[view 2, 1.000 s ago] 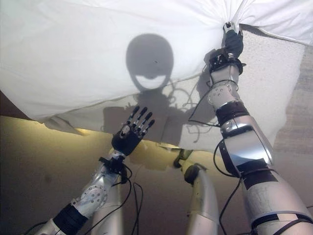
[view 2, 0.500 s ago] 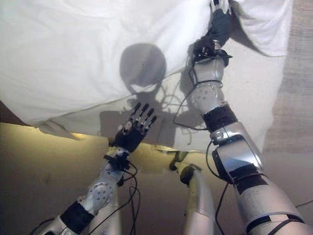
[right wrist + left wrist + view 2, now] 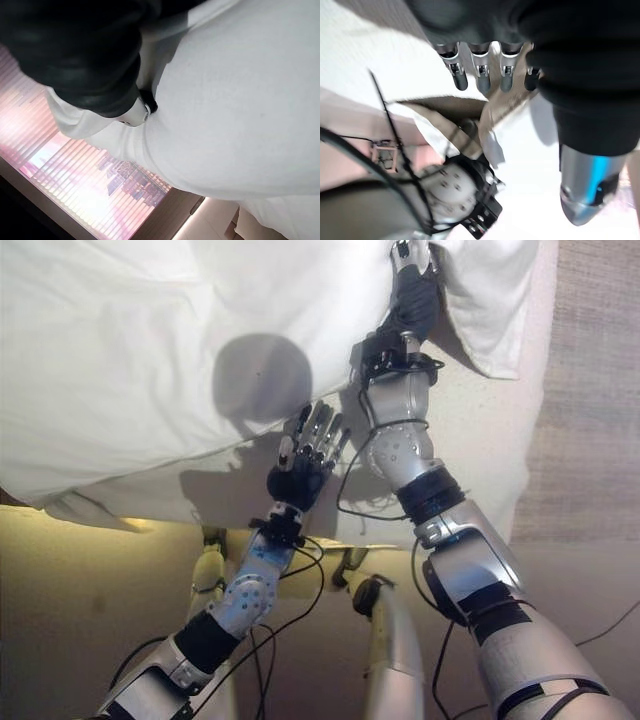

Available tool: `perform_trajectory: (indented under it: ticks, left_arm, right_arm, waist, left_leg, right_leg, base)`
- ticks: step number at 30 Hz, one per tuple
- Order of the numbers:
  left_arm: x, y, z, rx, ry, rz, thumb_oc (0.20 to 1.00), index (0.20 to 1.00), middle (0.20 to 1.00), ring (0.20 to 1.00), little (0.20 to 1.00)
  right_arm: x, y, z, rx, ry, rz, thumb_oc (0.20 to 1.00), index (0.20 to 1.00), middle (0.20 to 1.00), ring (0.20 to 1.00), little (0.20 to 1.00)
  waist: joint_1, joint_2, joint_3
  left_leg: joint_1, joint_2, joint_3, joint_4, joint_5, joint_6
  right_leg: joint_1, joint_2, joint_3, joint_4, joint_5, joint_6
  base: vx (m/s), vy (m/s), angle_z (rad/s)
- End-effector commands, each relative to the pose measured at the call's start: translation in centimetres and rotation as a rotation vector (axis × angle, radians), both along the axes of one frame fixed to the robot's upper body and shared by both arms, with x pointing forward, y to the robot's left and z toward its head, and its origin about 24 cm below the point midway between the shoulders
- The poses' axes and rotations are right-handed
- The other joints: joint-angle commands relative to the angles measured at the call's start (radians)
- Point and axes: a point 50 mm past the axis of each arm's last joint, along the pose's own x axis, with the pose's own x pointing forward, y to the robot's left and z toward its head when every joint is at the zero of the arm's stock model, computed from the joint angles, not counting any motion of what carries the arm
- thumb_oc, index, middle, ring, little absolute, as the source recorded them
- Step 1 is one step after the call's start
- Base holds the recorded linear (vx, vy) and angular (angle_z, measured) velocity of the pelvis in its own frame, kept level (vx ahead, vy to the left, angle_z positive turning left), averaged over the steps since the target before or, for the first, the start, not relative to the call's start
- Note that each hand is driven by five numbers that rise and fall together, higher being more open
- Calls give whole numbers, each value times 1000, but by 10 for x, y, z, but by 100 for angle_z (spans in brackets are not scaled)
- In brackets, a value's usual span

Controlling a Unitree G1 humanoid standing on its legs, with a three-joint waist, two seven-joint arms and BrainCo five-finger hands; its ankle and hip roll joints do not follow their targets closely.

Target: Make the bed

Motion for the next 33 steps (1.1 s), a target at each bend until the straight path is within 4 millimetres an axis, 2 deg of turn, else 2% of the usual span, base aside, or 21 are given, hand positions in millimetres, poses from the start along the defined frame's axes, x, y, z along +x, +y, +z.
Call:
perform_trajectory:
  ticks: [1, 8, 12, 15, 17, 22, 24, 25, 26, 27, 29, 32, 33]
  left_arm:
    - [-10, -9, 29, -69, -104, -24, 1000, 1000, 1000, 1000, 1000]
    - [-4, -4, 52, -185, -118, 32, 1000, 1000, 1000, 1000, 1000]
    - [0, 11, 61, -224, -142, 102, 1000, 1000, 1000, 1000, 1000]
    - [4, 34, 69, -298, -157, 195, 1000, 1000, 1000, 1000, 1000]
    - [4, 36, 69, -312, -152, 203, 1000, 1000, 1000, 1000, 1000]
    - [7, 37, 58, -343, -97, 195, 1000, 1000, 1000, 1000, 1000]
    - [8, 35, 49, -348, -60, 181, 1000, 1000, 1000, 1000, 1000]
    - [13, 35, 34, -349, 8, 179, 1000, 1000, 1000, 1000, 1000]
    - [13, 35, 34, -350, 8, 178, 1000, 1000, 1000, 1000, 1000]
    - [17, 30, 24, -358, 67, 165, 1000, 1000, 1000, 1000, 1000]
    - [17, 30, 24, -360, 67, 164, 1000, 1000, 1000, 1000, 1000]
    - [22, 24, -3, -324, 180, 142, 1000, 1000, 1000, 1000, 1000]
    - [22, 24, -3, -324, 181, 142, 1000, 1000, 1000, 1000, 1000]
  right_arm:
    - [-43, 10, 49, 7, -305, 33, 200, 200, 200, 200, 200]
    - [-38, 10, 41, 35, -277, 53, 200, 200, 200, 200, 200]
    - [-37, 7, 37, 48, -276, 58, 200, 200, 200, 200, 200]
    - [-36, 3, 34, 50, -271, 44, 200, 200, 200, 200, 200]
    - [-35, 2, 33, 55, -266, 43, 200, 200, 200, 200, 200]
    - [-34, 0, 33, 66, -257, 35, 200, 200, 200, 200, 200]
    - [-35, -2, 34, 83, -259, 36, 200, 200, 200, 200, 200]
    - [-35, -2, 34, 97, -257, 38, 200, 200, 200, 200, 200]
    - [-35, -2, 34, 97, -256, 38, 200, 200, 200, 200, 200]
    - [-35, 0, 34, 91, -257, 43, 200, 200, 200, 200, 200]
    - [-35, 0, 34, 90, -256, 42, 200, 200, 200, 200, 200]
    - [-36, -1, 35, 93, -260, 39, 200, 200, 200, 200, 200]
    - [-36, -2, 35, 93, -260, 39, 200, 200, 200, 200, 200]
  waist:
    - [-2, -68, -25]
    - [-17, -82, -35]
    - [-19, -85, -37]
    - [-18, -87, -38]
    - [-18, -86, -36]
    - [-14, -85, -33]
    - [-12, -85, -28]
    - [-9, -87, -27]
    - [-8, -87, -28]
    - [-8, -94, -27]
    - [-8, -93, -28]
    - [-6, -91, -21]
    - [-6, -91, -22]
  left_leg:
    - [-10, -10, 19, 107, -157, 29]
    - [-14, -5, 20, 111, -159, 27]
    - [-16, -3, 20, 114, -161, 26]
    - [-16, 1, 22, 116, -162, 24]
    - [-18, 1, 21, 116, -162, 25]
    - [-26, 0, 15, 126, -168, 27]
    - [-29, -2, 12, 132, -172, 32]
    - [-31, -1, 11, 139, -177, 35]
    - [-32, 0, 11, 140, -177, 35]
    - [-35, 2, 9, 143, -180, 37]
    - [-36, 3, 9, 144, -180, 37]
    - [-47, 3, 2, 161, -186, 45]
    - [-48, 3, 2, 162, -186, 45]
  right_leg:
    - [29, 42, 35, -158, 108, 131]
    - [26, 46, 37, -163, 111, 131]
    - [24, 49, 36, -163, 110, 131]
    - [26, 50, 34, -165, 109, 133]
    - [26, 50, 33, -165, 110, 133]
    - [23, 51, 29, -163, 110, 134]
    - [22, 52, 28, -161, 111, 136]
    - [22, 52, 24, -159, 111, 136]
    - [22, 52, 25, -159, 111, 136]
    - [22, 53, 22, -159, 111, 136]
    - [21, 53, 22, -159, 111, 136]
    - [16, 54, 22, -151, 108, 134]
    - [16, 54, 22, -150, 108, 134]
  base:
    - [0, 0, 0]
    - [0, 0, 0]
    - [0, 0, 0]
    - [0, 0, 0]
    - [0, 0, 0]
    - [0, 0, 0]
    - [0, 0, 0]
    - [0, 0, 0]
    - [0, 0, 0]
    - [0, 0, 0]
    - [0, 0, 0]
    - [0, 0, 0]
    - [0, 0, 0]
